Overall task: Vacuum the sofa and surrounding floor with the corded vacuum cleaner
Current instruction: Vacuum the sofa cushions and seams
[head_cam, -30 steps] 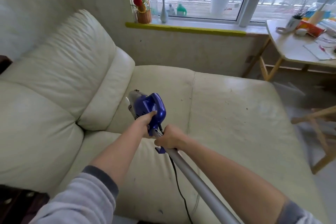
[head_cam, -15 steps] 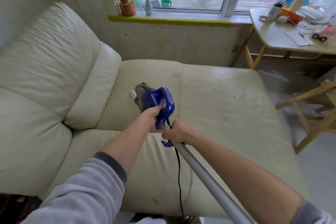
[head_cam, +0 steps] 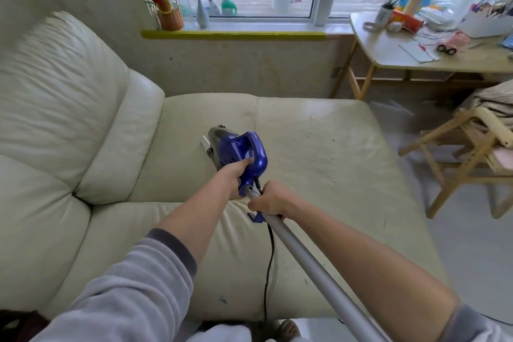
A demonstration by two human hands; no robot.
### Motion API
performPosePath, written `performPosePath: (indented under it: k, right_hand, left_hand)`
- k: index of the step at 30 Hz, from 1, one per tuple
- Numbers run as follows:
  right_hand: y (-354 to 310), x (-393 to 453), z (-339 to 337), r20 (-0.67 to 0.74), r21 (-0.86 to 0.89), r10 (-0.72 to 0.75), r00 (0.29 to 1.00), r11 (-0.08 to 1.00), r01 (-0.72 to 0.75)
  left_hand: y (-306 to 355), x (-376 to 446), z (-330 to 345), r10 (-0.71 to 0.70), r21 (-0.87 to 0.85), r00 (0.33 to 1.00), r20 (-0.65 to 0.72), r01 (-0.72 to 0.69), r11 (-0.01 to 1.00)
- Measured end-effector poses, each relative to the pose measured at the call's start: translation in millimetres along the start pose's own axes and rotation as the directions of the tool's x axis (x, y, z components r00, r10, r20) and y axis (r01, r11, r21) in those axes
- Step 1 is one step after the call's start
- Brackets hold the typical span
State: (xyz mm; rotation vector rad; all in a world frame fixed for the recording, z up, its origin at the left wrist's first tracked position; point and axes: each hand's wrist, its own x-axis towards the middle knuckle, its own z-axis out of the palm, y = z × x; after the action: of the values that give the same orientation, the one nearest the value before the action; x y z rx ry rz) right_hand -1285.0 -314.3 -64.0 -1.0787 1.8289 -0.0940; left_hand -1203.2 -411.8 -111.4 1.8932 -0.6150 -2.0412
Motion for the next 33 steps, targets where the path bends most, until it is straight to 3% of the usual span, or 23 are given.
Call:
performPosePath:
  k: [20, 33]
  right_hand:
    - [65.5, -20.4, -36.5, -0.127, 0.158, 0.110, 0.986, 0.983, -0.090]
    - [88.5, -32.4, -45.4, -0.148, 0.241, 0.142, 0.979, 0.965, -0.104]
  left_hand:
    - [-9.5, -4.8, 92.9, -0.008, 0.278, 0.996, 0.092, -0.018, 0.960]
    - [-18.7, -11.3, 121.8, -0.031, 0.322, 0.993, 0.114, -0.007, 0.947]
